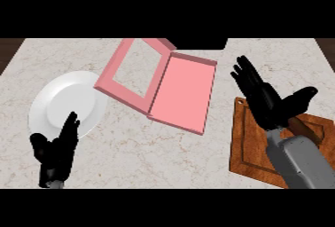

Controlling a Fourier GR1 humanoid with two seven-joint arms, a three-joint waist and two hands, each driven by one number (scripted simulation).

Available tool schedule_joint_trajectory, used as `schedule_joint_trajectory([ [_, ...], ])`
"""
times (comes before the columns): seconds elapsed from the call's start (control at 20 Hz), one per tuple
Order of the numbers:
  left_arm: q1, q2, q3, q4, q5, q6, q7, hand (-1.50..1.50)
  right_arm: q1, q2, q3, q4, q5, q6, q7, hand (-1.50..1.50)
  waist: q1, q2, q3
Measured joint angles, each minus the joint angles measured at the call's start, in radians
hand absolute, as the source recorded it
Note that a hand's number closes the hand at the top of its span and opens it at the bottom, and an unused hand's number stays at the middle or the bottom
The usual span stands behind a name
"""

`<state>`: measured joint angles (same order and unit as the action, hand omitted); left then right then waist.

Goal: Pick the tomato from the cutting board and place it in the cardboard box

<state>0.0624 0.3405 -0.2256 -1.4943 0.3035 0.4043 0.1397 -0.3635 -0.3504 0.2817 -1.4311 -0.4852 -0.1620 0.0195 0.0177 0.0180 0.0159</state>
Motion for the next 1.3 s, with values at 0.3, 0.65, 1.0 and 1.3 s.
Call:
schedule_joint_trajectory([
  [0.3,-0.036,0.144,0.036,0.007,-0.12,0.014,-0.033,0.0,0.019,-0.113,0.049,-0.026,-0.103,0.399,-0.039,-1.5,-0.002,-0.008,-0.005],
  [0.65,-0.06,0.227,0.05,0.042,-0.183,0.003,-0.056,0.0,-0.01,-0.338,0.101,-0.071,0.11,0.713,-0.33,-1.5,-0.012,-0.01,-0.005],
  [1.0,-0.098,0.26,0.058,0.067,-0.205,-0.018,-0.069,0.0,0.013,-0.446,0.059,0.04,0.162,0.838,-0.571,-1.5,0.005,0.008,-0.003],
  [1.3,-0.128,0.263,0.054,0.095,-0.213,-0.037,-0.076,0.0,-0.052,-0.555,0.084,0.019,0.384,0.734,-0.701,-1.5,0.023,0.008,-0.005],
])
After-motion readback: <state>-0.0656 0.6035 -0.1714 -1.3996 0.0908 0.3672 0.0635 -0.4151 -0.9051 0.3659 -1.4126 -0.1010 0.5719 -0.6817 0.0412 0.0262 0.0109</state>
